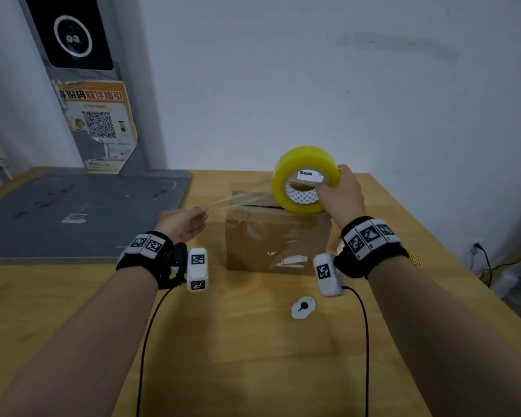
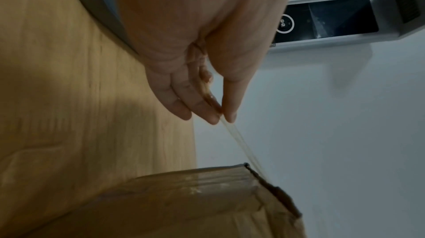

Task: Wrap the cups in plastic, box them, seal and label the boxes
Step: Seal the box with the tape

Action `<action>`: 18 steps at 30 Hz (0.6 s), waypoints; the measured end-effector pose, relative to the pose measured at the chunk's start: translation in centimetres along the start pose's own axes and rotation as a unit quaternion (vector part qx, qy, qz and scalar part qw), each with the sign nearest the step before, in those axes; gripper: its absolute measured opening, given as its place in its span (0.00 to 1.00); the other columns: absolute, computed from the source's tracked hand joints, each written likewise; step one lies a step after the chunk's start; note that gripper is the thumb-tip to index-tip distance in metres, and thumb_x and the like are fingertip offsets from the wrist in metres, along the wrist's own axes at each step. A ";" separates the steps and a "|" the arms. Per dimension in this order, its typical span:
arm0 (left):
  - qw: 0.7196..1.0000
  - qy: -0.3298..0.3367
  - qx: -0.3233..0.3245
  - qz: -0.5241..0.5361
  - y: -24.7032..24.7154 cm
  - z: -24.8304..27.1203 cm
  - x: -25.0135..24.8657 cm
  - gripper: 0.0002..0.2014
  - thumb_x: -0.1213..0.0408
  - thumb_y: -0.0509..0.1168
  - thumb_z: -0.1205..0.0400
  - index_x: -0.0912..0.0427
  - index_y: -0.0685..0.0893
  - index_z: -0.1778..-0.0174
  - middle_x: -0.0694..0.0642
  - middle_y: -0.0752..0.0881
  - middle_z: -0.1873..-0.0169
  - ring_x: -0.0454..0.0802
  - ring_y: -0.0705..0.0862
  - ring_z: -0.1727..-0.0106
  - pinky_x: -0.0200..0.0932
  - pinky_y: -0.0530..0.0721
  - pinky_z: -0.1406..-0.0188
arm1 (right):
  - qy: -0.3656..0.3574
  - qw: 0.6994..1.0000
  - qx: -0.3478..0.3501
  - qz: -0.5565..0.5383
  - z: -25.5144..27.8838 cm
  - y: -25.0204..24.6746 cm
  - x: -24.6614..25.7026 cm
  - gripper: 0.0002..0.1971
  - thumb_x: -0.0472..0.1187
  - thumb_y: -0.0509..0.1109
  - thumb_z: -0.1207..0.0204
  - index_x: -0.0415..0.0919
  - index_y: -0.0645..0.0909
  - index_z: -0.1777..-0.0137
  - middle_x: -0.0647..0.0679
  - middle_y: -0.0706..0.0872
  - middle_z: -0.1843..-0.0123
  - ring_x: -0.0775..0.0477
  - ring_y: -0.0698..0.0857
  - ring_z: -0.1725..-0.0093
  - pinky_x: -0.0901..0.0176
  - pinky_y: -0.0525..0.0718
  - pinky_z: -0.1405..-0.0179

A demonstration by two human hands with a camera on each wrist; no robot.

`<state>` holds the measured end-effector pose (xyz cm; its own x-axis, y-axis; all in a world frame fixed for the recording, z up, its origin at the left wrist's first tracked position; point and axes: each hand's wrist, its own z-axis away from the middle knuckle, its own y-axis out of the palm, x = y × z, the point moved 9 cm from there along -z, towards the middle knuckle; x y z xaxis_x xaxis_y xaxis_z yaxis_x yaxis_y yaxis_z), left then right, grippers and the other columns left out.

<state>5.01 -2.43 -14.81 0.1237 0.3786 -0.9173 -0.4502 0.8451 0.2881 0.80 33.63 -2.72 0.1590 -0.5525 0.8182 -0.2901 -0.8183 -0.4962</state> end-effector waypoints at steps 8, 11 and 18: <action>0.998 -0.049 -0.002 -0.045 1.5 -0.4 2.0 0.08 0.68 0.77 0.19 0.67 0.83 0.55 0.60 0.89 0.61 0.50 0.89 0.55 0.48 0.88 0.42 | -0.003 1.000 -0.004 0.006 -0.2 0.0 -0.3 0.16 0.38 0.67 0.20 0.47 0.78 0.33 0.57 0.80 0.56 0.43 0.81 0.51 0.55 0.74 0.55; 0.994 -0.066 0.010 -0.091 3.2 0.3 3.1 0.11 0.68 0.76 0.18 0.68 0.81 0.58 0.65 0.90 0.54 0.59 0.94 0.53 0.47 0.91 0.59 | -0.005 1.000 -0.007 0.005 -0.3 0.0 -0.4 0.17 0.38 0.67 0.20 0.46 0.78 0.32 0.56 0.79 0.56 0.42 0.81 0.51 0.55 0.74 0.56; 0.980 -0.061 0.017 -0.190 3.8 1.0 3.3 0.12 0.62 0.77 0.18 0.68 0.86 0.53 0.62 0.93 0.51 0.55 0.91 0.46 0.56 0.92 0.45 | -0.012 1.000 -0.009 0.001 -0.4 0.1 -0.5 0.17 0.37 0.66 0.21 0.47 0.78 0.33 0.57 0.79 0.56 0.44 0.81 0.53 0.56 0.72 0.60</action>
<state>4.62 2.43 -16.42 0.3828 0.0739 -0.9209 -0.3206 0.9455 -0.0573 0.30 33.88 -3.08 0.1816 -0.5578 0.8099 -0.3079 -0.8144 -0.4918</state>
